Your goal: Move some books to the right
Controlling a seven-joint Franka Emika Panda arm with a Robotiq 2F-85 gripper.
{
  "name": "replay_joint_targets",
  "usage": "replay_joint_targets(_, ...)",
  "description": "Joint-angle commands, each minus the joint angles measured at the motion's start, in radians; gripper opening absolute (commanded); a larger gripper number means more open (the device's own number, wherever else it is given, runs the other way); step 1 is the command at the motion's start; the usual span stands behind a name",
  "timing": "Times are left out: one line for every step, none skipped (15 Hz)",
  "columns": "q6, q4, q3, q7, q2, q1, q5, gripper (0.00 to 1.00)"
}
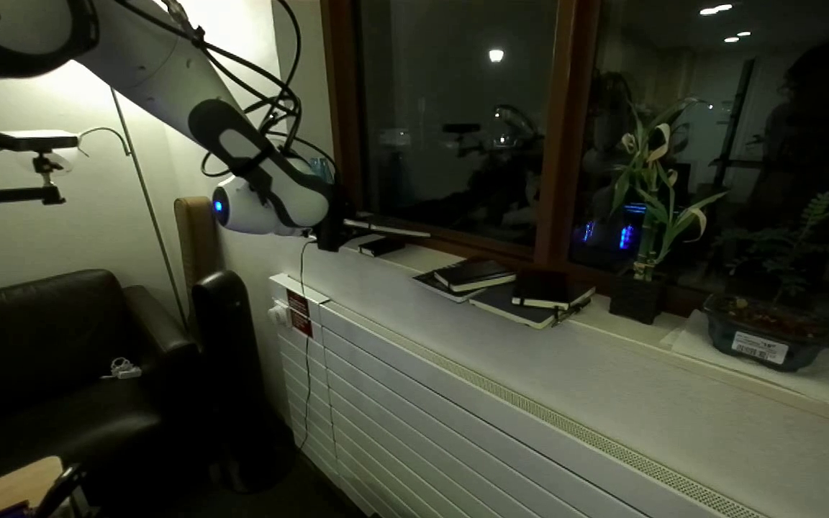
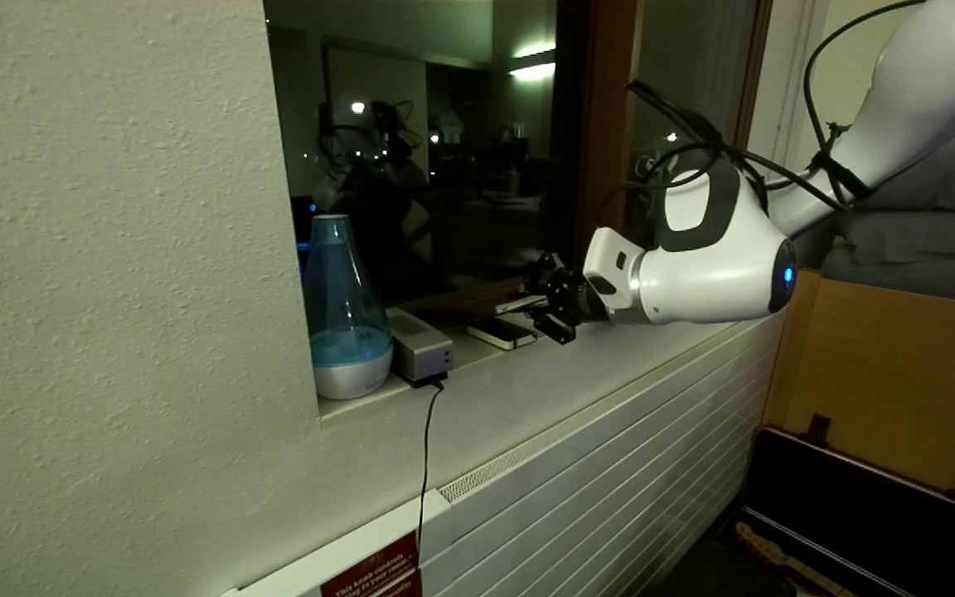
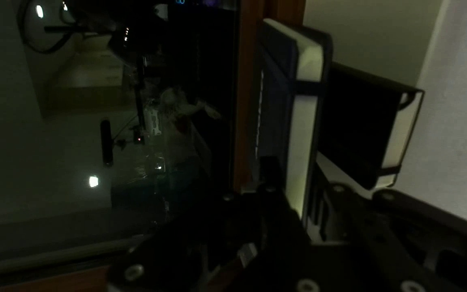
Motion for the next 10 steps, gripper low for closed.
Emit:
replay_joint_targets(0.015,-0.080,0.026,-0.002,-0.075,-0.017,0.000,0.05)
replay_joint_targets(0.015,-0.086,0.031,-0.001,-0.079,-0.016,0.000,0.05)
replay_joint_targets(0.015,-0.091,0.037,0.002,-0.083,-0.016,0.001,0.05)
replay_joint_targets(0.014,-0.096,0.042,0.005,-0.086,-0.016,0.001,0.05)
replay_joint_targets(0.016,-0.106,0.047,0.006,-0.094,-0.016,0.001,0.05)
replay_joint_targets(0.016,-0.110,0.054,0.006,-0.097,-0.017,0.001,0.05)
replay_joint_targets(0.014,-0.115,0.061,0.007,-0.100,-0.017,0.001,0.05)
replay_joint_targets(0.015,-0.120,0.065,0.009,-0.105,-0.018,0.001,0.05)
replay_joint_targets(0.015,-0.126,0.071,0.010,-0.110,-0.019,0.001,0.05)
replay_joint_targets(0.014,-0.131,0.076,0.011,-0.113,-0.020,0.001,0.05)
